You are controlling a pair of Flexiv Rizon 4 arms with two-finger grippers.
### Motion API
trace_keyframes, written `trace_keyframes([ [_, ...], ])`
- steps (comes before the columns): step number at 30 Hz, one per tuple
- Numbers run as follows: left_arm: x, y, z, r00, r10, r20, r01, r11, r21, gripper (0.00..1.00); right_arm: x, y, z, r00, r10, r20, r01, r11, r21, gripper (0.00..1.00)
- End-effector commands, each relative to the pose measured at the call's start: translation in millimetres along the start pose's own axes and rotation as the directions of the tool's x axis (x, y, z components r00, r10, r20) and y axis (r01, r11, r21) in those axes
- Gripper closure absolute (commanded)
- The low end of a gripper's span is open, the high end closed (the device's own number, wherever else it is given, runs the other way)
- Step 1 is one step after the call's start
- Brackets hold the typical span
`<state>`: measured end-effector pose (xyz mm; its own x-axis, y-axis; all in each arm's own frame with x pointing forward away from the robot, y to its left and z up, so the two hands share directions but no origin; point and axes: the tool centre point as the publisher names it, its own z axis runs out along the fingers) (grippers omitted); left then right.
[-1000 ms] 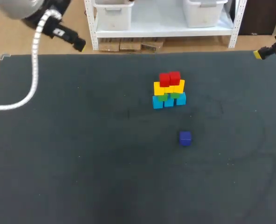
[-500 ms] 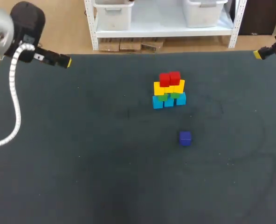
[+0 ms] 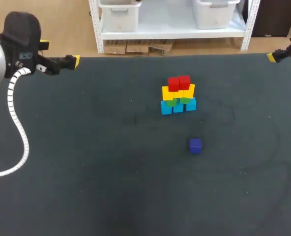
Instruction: Place the blue cubes, place green cubes on the blue cubes, place the yellow cubes on the green cubes, then place the red cubes on the yellow cubes, and place purple cube on the red cubes.
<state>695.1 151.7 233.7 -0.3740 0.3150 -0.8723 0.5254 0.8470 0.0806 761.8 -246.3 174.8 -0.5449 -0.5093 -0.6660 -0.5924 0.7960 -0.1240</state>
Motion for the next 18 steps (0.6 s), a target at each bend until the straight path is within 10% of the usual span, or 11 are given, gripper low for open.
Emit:
trace_keyframes([
  [1,2.3,1.9,4.0,0.999,0.0,0.048,0.0,1.0,0.011,0.0,0.4,1.6,-0.7,1.0,0.001,0.0,-0.001,1.0,0.006,0.0],
  [18,-2.4,-4.4,-0.6,0.999,0.012,0.046,-0.015,0.998,0.059,0.0,0.4,1.6,-0.7,1.0,0.001,0.0,-0.001,1.0,0.006,0.0],
])
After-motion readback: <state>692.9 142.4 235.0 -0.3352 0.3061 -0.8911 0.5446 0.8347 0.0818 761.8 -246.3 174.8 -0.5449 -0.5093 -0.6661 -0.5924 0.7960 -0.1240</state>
